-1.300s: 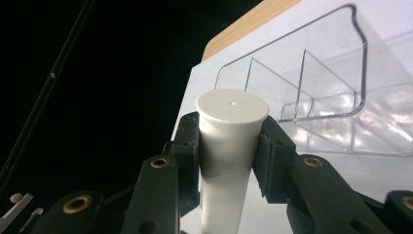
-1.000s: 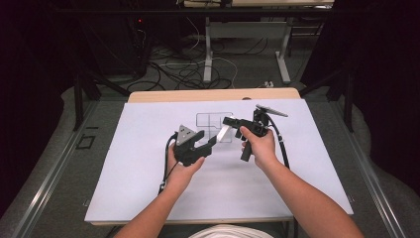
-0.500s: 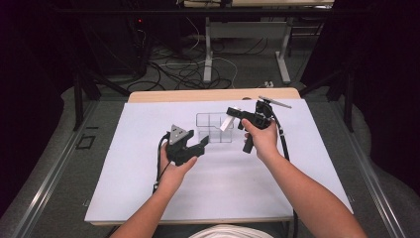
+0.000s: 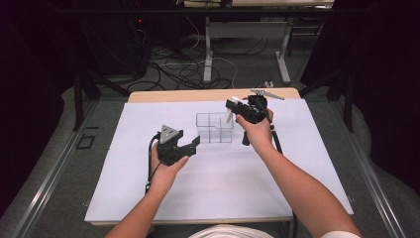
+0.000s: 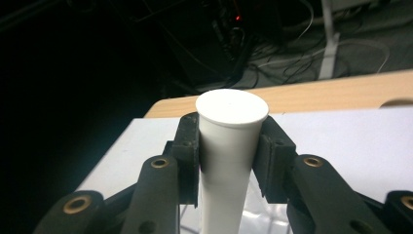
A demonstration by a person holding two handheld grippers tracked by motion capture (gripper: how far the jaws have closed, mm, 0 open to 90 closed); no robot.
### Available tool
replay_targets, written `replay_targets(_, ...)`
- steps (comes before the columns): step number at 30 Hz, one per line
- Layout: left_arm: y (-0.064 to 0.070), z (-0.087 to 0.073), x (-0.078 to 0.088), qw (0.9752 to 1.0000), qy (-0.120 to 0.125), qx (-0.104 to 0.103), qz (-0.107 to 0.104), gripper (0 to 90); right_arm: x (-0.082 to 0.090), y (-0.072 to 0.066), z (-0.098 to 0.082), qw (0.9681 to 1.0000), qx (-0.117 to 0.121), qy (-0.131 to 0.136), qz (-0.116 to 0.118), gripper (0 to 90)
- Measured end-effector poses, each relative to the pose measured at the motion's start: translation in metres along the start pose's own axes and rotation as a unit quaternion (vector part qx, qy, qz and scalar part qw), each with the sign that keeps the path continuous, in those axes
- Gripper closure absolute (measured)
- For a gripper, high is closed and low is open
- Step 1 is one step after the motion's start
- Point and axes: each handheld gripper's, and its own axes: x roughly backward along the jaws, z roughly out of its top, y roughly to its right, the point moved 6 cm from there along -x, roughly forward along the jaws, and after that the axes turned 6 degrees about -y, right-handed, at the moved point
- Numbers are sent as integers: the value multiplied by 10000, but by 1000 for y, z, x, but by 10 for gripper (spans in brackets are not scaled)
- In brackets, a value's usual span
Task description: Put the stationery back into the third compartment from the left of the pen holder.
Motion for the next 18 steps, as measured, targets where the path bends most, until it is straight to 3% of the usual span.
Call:
replay_targets(4,-7,-2,2,9999,-9,129,12,233,-6,4,1,9991,352,126,-213,662)
replay_targets(8,-12,-7,1,9995,-178,223,95,161,-11,7,1,9983,486,116,-308,662)
replay_targets(15,-17,-10,-2,9989,-282,357,113,136,-21,9,-4,9966,667,121,-461,662)
replay_targets(18,-19,-11,-3,9985,-323,425,107,114,-23,9,-5,9946,862,120,-571,662)
